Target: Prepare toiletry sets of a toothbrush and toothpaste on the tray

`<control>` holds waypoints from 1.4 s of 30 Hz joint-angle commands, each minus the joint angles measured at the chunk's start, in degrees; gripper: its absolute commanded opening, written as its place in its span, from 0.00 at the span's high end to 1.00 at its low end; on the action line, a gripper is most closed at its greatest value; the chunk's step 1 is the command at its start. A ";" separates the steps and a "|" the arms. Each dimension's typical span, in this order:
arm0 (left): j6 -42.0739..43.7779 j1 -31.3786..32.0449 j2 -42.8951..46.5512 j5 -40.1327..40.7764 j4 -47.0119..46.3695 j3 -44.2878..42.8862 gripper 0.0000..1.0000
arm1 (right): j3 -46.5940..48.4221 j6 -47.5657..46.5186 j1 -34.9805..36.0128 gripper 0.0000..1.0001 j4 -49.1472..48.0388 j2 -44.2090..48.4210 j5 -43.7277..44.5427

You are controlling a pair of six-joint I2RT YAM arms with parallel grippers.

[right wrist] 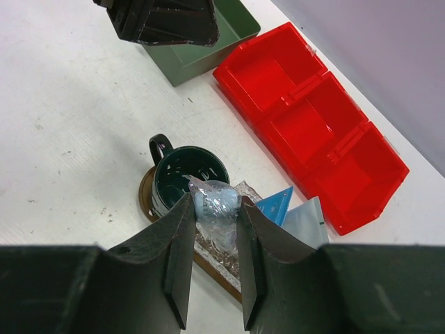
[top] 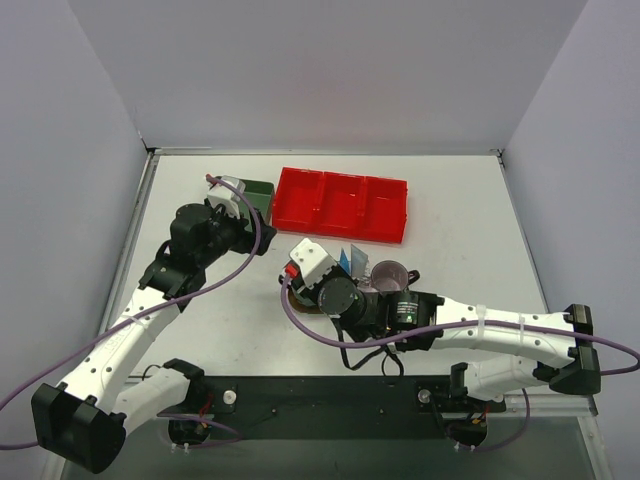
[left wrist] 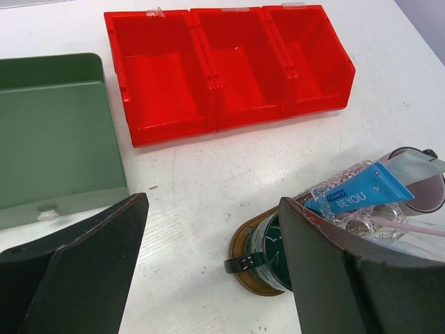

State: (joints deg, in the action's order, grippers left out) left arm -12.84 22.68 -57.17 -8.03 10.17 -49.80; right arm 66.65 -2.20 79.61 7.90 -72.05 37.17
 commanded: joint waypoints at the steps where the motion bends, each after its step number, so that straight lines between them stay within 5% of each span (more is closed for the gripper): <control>1: 0.71 -0.18 0.21 0.47 -0.51 -2.41 0.14 | -0.82 -1.14 0.45 1.00 -3.68 -0.72 2.21; 42: 1.24 -0.26 0.21 0.74 -0.51 -2.32 0.14 | -13.92 -0.70 -3.15 1.00 -16.16 -2.48 3.09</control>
State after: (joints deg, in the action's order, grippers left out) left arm -12.60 22.68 -57.19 -7.70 10.17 -49.80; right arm 53.21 -4.27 77.14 -6.15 -74.85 39.81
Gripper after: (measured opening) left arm 0.860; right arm 0.226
